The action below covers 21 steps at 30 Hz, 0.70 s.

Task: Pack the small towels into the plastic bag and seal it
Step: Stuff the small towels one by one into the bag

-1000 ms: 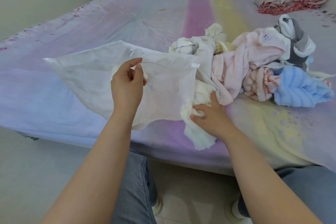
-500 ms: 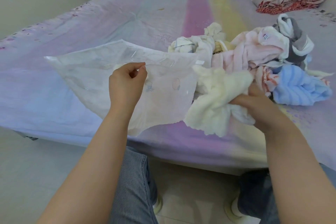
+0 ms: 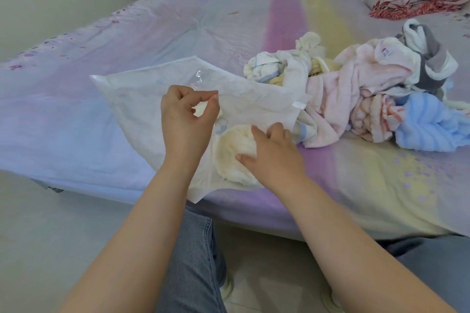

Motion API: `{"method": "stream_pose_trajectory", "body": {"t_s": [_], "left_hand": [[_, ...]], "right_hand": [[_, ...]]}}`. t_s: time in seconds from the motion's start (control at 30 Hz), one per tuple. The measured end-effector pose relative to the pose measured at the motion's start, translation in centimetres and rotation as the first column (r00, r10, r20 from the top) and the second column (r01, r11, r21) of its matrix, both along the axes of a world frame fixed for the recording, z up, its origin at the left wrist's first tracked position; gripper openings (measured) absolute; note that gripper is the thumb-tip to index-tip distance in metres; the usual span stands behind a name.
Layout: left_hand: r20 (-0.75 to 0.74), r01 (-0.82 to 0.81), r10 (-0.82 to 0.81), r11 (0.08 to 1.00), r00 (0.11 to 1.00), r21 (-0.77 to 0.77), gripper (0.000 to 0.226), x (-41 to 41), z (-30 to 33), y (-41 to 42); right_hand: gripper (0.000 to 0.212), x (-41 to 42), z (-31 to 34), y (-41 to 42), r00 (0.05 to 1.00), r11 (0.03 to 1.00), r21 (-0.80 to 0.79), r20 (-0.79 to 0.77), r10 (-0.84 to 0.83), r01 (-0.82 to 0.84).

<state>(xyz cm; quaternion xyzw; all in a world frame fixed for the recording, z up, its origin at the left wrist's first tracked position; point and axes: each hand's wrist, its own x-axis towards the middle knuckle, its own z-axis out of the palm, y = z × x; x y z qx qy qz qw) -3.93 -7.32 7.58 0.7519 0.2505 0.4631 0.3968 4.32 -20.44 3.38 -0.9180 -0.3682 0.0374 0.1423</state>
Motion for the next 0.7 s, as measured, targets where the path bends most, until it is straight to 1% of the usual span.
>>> {"method": "stream_pose_trajectory", "body": {"t_s": [0.03,0.07,0.13,0.2,0.23,0.27,0.3,0.33,0.37,0.4,0.43,0.47,0.5,0.53,0.57,0.6,0.63,0.67,0.7], "left_hand": [[-0.011,-0.001,0.001,1.0,1.0,0.017,0.013,0.0,0.0,0.0],[-0.009,0.004,-0.003,1.0,1.0,0.02,0.014,0.0,0.0,0.1],[0.012,0.004,-0.004,1.0,1.0,-0.004,0.017,-0.1,0.1,-0.1],[0.039,-0.016,0.017,0.999,0.999,-0.046,0.017,-0.3,0.3,-0.2],[0.053,-0.026,0.03,0.997,0.998,-0.076,0.018,-0.4,0.4,-0.3],[0.065,-0.032,0.04,0.993,0.997,-0.112,0.017,-0.4,0.6,-0.3],[0.072,-0.036,0.047,0.989,0.996,-0.145,0.016,-0.5,0.7,-0.2],[0.077,-0.04,0.054,0.985,0.996,-0.168,0.015,-0.5,0.9,0.0],[0.077,-0.049,0.063,0.983,0.995,-0.179,0.013,-0.5,1.0,0.3],[0.079,-0.058,0.073,0.982,0.994,-0.179,0.012,-0.4,1.2,0.6],[0.084,-0.067,0.082,0.983,0.993,-0.172,0.012,-0.3,1.3,0.8],[0.092,-0.075,0.091,0.983,0.992,-0.165,0.012,-0.2,1.3,1.1],[0.1,-0.081,0.098,0.984,0.99,-0.161,0.014,0.0,1.3,1.3],[0.108,-0.086,0.104,0.983,0.989,-0.163,0.017,0.2,1.3,1.4],[0.118,-0.091,0.112,0.981,0.987,-0.173,0.018,0.4,1.2,1.4],[0.136,-0.098,0.125,0.977,0.983,-0.191,0.019,0.7,1.1,1.4],[0.164,-0.099,0.135,0.972,0.977,-0.214,0.019,0.9,1.1,1.3],[0.201,-0.1,0.151,0.966,0.968,-0.239,0.019,1.1,1.0,1.2],[0.243,-0.106,0.172,0.959,0.955,-0.262,0.017,1.3,1.0,1.1]], "right_hand": [[0.063,0.0,0.0,0.0,0.998,0.999,-0.039,-0.058,0.0,-0.002],[0.052,-0.1,0.1,0.1,0.987,0.993,-0.112,-0.157,0.018,-0.036],[0.033,0.3,0.1,1.3,0.941,0.964,-0.236,-0.337,0.038,-0.123],[0.029,1.3,-0.1,3.7,0.91,0.954,-0.274,-0.415,-0.005,-0.12],[0.024,1.5,-0.1,5.2,0.897,0.966,-0.235,-0.442,-0.011,-0.104],[0.015,1.6,0.0,6.7,0.874,0.986,-0.149,-0.487,-0.006,-0.077],[0.014,1.6,0.1,8.1,0.822,0.999,-0.011,-0.569,0.022,-0.034],[0.029,1.5,0.5,9.2,0.729,0.989,0.145,-0.679,0.084,0.022],[0.052,1.2,0.8,10.0,0.613,0.96,0.27,-0.772,0.171,0.072],[0.07,0.9,0.8,10.2,0.552,0.935,0.343,-0.799,0.24,0.09],[0.075,0.7,0.8,10.0,0.553,0.924,0.378,-0.784,0.282,0.065],[0.068,0.6,0.9,9.2,0.611,0.918,0.396,-0.726,0.317,-0.006],[0.053,0.8,0.4,8.3,0.709,0.909,0.41,-0.619,0.338,-0.075],[0.038,1.1,-0.2,7.2,0.796,0.879,0.467,-0.496,0.347,-0.092],[0.027,1.1,-0.6,5.7,0.859,0.818,0.573,-0.391,0.33,-0.054],[0.02,1.2,-0.9,4.1,0.897,0.712,0.701,-0.334,0.289,0.032],[0.017,1.4,-0.9,2.5,0.931,0.566,0.816,-0.29,0.223,0.118],[0.015,2.2,-1.2,1.2,0.962,0.437,0.883,-0.244,0.12,0.17],[0.015,3.4,-1.5,0.1,0.978,0.373,0.909,-0.208,0.02,0.186]]}}
